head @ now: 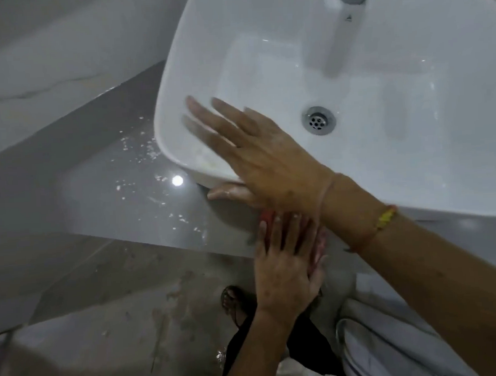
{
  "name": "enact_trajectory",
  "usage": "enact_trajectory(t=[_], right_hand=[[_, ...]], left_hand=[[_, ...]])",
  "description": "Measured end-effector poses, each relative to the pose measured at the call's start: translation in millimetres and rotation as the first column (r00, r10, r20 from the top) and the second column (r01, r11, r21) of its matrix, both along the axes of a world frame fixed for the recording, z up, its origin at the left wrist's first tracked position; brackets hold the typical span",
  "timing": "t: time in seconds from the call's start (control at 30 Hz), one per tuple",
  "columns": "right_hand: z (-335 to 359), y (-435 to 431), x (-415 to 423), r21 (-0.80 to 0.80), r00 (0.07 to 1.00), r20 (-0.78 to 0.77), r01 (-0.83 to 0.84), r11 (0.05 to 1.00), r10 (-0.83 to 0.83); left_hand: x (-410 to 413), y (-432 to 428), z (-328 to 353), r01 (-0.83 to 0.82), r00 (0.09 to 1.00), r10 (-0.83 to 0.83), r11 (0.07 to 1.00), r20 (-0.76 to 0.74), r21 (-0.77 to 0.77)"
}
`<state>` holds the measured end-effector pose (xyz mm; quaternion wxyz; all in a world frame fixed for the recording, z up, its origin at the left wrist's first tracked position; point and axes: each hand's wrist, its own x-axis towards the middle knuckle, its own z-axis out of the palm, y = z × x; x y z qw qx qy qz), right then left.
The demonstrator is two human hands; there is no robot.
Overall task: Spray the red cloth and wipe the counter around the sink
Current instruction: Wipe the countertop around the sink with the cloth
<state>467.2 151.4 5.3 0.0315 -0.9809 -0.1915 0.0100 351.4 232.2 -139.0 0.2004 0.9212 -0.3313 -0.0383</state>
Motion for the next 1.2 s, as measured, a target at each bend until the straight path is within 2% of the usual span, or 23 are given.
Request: enact_trajectory(t=[0.07,0.1,0.2,0.4,0.63,0.8,0.93,1.07,1.2], right_hand=[[-2,20,19,-0.081,0.993,0.015,-0.118,0.990,0.120],[-4,27,25,-0.070,0.992,-0.010,-0.126,0.990,0.126],[-8,24,24,0.059,0.995,-0.104,0.005,0.998,0.001],[-8,25,25,0.103,0.983,-0.148,0.127,0.987,-0.111],[-6,26,24,0.143,0.976,-0.144,0.182,0.973,-0.161],[-4,27,23,0.121,0.972,-0.151,0.196,0.973,-0.178],[-3,27,19,0.108,0.974,-0.097,0.214,0.971,-0.204],[-2,29,20,0.118,0.977,-0.060,0.212,0.970,-0.206],[-2,29,21,0.124,0.975,-0.074,0.218,0.968,-0.210]], left_hand=[[11,18,-3,-0.015,0.999,0.017,0.999,0.040,-0.037],[19,32,-4,-0.043,0.997,0.045,0.998,0.064,-0.042],[46,82,-6,-0.120,0.987,0.116,0.992,0.114,0.028],[113,182,-4,-0.217,0.975,0.197,0.948,0.105,0.235],[163,174,7,-0.307,0.950,0.312,0.918,0.021,0.252],[136,171,10,-0.352,0.933,0.360,0.901,0.017,0.252],[120,183,14,-0.407,0.904,0.427,0.873,-0.020,0.269],[152,203,19,-0.440,0.877,0.478,0.842,-0.053,0.312],[202,222,20,-0.493,0.851,0.526,0.806,-0.013,0.328]])
